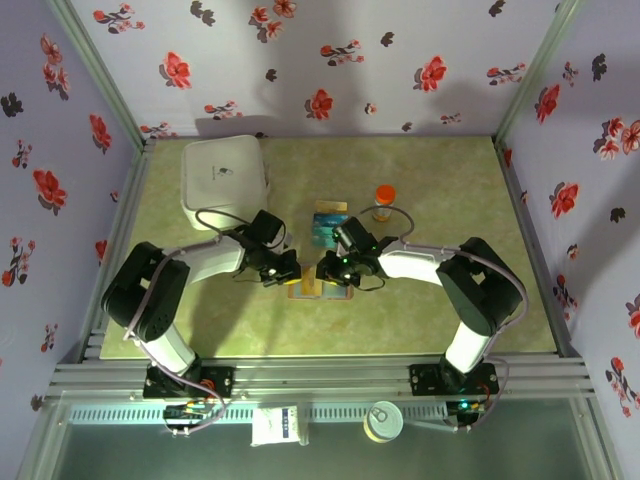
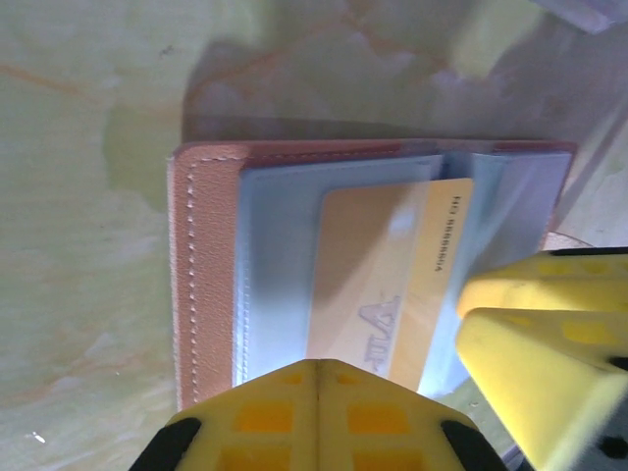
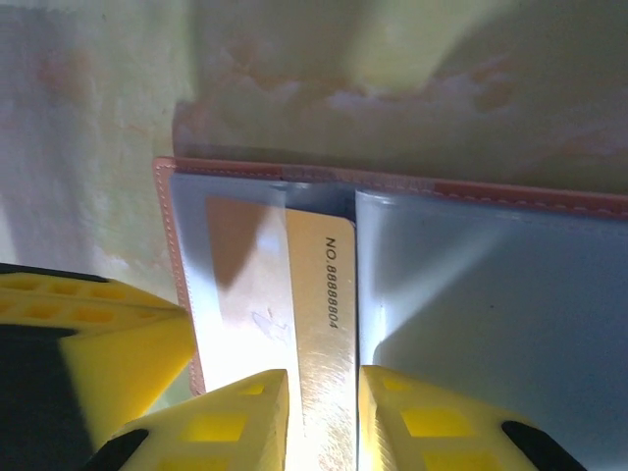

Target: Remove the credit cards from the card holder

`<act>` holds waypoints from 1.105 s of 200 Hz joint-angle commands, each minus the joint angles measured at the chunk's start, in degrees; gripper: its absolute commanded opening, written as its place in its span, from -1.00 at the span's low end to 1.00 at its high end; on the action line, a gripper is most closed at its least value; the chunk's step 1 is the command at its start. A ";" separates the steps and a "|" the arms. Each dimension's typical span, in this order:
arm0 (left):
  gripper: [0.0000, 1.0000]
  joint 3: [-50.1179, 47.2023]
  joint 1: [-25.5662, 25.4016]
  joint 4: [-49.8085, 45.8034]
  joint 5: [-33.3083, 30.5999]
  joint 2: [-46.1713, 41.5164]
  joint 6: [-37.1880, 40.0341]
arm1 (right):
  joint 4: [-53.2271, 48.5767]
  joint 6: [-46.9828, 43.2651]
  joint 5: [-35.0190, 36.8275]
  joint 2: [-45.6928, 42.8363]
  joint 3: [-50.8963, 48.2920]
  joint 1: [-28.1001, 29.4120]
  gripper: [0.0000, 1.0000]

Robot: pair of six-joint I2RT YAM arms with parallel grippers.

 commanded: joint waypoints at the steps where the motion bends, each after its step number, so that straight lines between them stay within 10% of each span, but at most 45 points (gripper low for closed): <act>1: -1.00 0.83 -0.30 -0.51 0.75 1.53 0.31 | 2.63 1.29 -1.42 -0.17 -0.99 -0.34 -0.48; 221: -1.00 0.12 -0.30 -1.40 -0.55 3.13 0.48 | 7.71 3.32 -4.44 -0.26 -3.06 -0.71 -0.59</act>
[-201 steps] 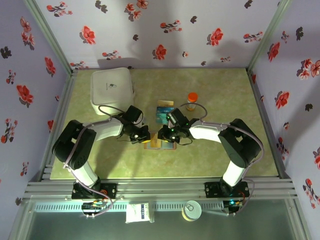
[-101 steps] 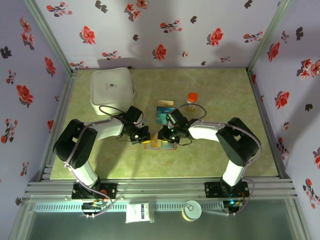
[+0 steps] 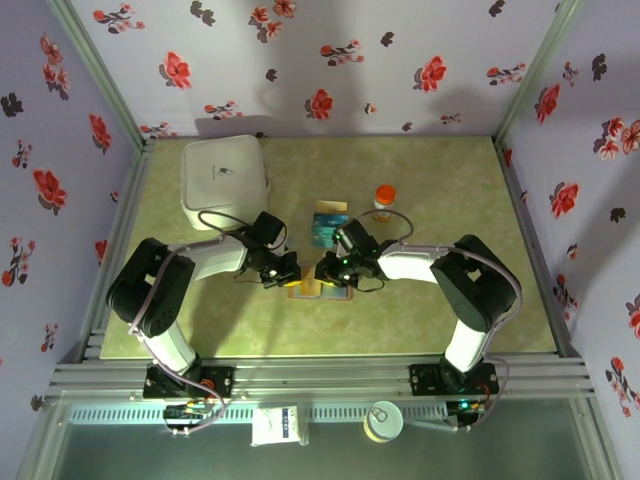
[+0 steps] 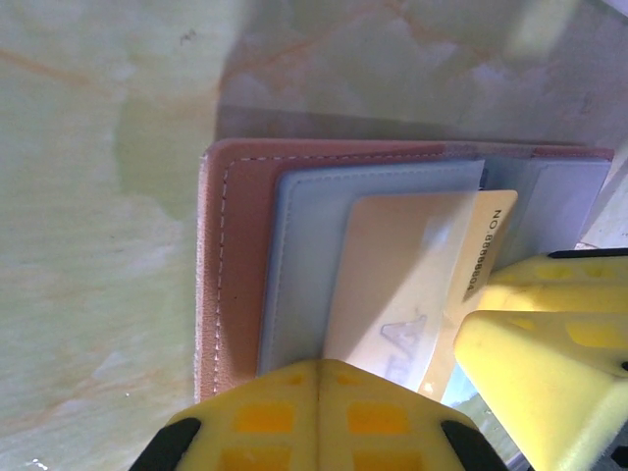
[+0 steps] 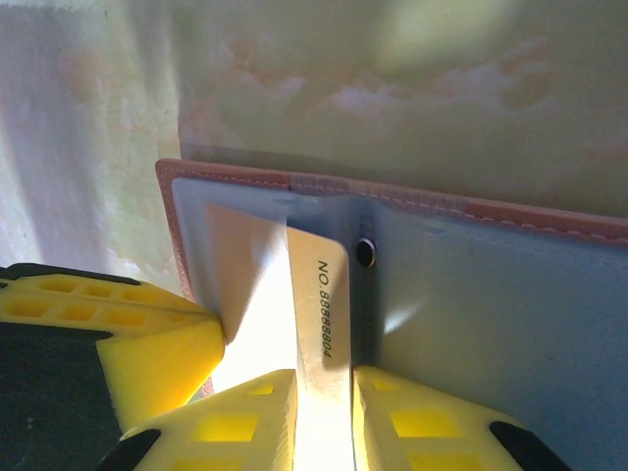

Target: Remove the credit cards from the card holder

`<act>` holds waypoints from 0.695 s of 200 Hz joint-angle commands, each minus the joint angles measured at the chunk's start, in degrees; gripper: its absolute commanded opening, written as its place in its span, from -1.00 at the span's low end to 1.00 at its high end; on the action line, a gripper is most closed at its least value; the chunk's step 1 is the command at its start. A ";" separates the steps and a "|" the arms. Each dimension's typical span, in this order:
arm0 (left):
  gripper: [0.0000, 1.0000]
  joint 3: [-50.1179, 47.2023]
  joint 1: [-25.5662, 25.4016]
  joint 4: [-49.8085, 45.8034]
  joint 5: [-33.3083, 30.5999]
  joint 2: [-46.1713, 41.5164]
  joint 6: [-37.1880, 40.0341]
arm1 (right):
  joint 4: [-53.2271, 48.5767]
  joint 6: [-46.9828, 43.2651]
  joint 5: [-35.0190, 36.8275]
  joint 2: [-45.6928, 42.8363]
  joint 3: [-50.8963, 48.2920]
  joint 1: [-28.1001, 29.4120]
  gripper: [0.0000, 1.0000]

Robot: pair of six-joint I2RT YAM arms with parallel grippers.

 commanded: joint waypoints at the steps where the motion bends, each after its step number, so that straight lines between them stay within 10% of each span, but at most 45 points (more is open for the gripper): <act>1: -1.00 0.15 -0.30 -1.66 -0.81 1.49 0.43 | 1.99 1.20 -1.33 -2.03 -0.92 -0.22 -0.59; 139: -1.00 0.46 -0.22 -2.62 -0.77 0.79 0.84 | 11.57 4.34 -4.51 1.15 -4.20 -1.19 -0.73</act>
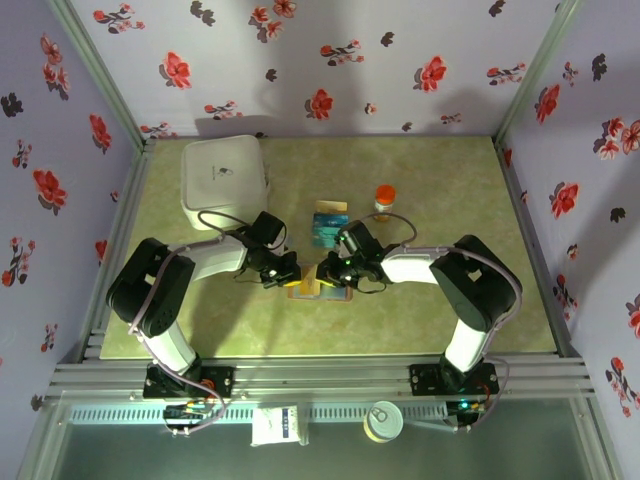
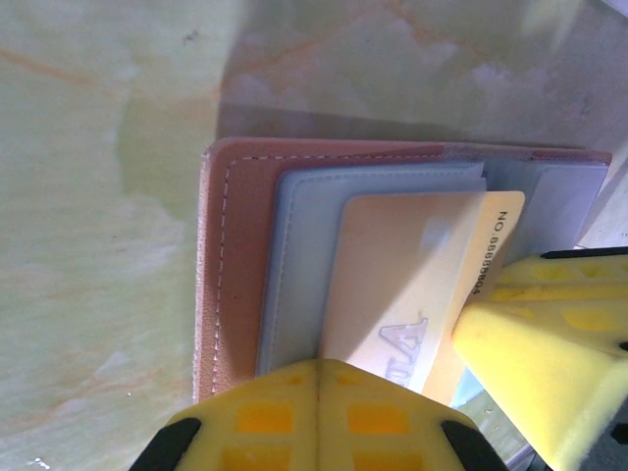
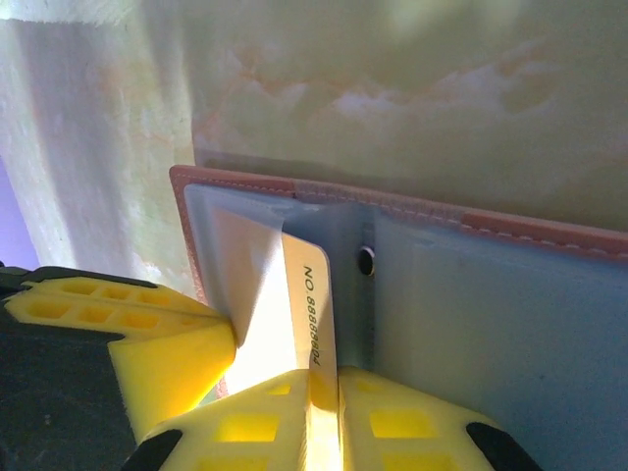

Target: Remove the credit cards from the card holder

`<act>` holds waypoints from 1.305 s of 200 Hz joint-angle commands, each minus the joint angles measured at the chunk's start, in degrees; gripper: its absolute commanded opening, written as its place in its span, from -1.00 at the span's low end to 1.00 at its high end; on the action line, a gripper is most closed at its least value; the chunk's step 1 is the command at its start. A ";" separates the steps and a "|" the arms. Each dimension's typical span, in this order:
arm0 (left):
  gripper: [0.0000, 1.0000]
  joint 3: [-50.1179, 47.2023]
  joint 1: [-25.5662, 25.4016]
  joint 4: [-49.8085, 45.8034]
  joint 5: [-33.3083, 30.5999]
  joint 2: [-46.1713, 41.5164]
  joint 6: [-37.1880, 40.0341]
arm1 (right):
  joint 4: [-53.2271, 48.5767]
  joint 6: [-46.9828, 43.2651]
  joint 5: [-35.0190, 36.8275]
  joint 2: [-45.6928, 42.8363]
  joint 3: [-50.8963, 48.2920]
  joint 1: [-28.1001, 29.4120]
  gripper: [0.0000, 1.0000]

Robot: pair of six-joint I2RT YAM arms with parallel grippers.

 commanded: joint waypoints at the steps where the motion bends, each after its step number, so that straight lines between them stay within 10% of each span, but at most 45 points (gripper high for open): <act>1: -1.00 0.46 -0.22 -2.59 -0.95 0.79 0.88 | 4.65 1.78 -1.86 0.94 -1.06 -0.46 -0.73; 155: -1.00 0.01 0.49 -2.98 -1.35 0.09 1.15 | -22.03 -8.04 9.73 -12.38 2.10 -1.92 -0.88; 261: -1.00 -1.22 0.49 -2.36 -1.14 -0.70 0.65 | -25.86 -7.04 14.23 -5.77 10.48 3.52 -0.84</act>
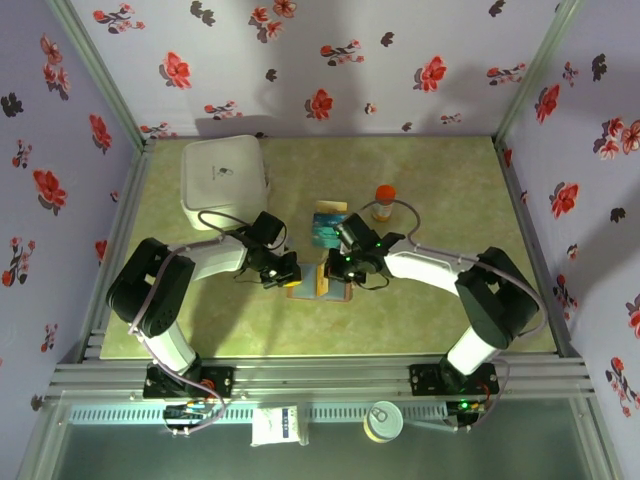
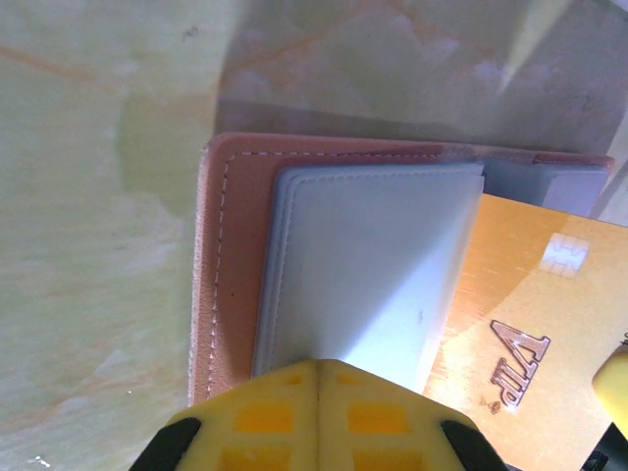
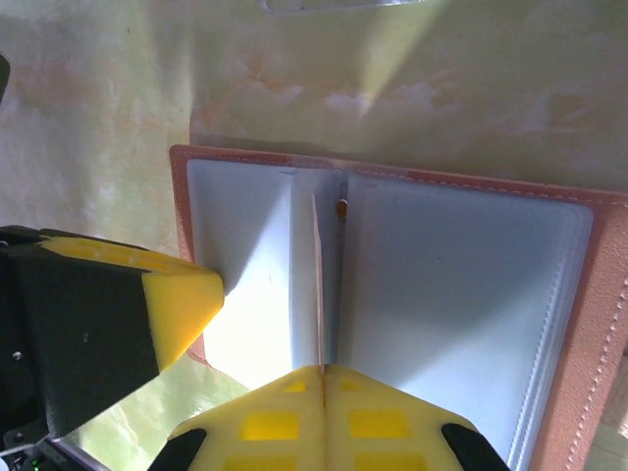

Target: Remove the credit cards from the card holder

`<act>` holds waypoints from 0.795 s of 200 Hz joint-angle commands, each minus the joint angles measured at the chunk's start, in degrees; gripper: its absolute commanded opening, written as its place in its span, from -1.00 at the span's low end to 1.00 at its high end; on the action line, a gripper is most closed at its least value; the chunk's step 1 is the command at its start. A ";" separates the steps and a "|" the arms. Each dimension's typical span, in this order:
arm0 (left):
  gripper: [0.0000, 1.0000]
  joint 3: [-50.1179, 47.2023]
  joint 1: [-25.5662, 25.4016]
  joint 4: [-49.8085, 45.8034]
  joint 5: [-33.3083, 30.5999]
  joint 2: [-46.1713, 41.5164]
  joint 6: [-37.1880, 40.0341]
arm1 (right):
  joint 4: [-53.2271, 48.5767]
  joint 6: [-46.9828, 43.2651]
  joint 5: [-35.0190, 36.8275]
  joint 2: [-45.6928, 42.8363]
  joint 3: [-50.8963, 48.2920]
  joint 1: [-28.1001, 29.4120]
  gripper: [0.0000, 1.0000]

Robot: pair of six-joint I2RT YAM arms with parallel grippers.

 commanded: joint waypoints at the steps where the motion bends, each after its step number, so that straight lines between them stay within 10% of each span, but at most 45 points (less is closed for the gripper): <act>1: -1.00 -1.24 0.31 -2.17 -1.16 -0.63 0.43 | -2.81 -0.35 2.31 1.52 2.39 0.71 -0.84; 159: -1.00 0.68 -1.26 0.59 0.77 1.95 -1.20 | -1.20 0.21 1.16 3.04 1.44 1.04 -0.89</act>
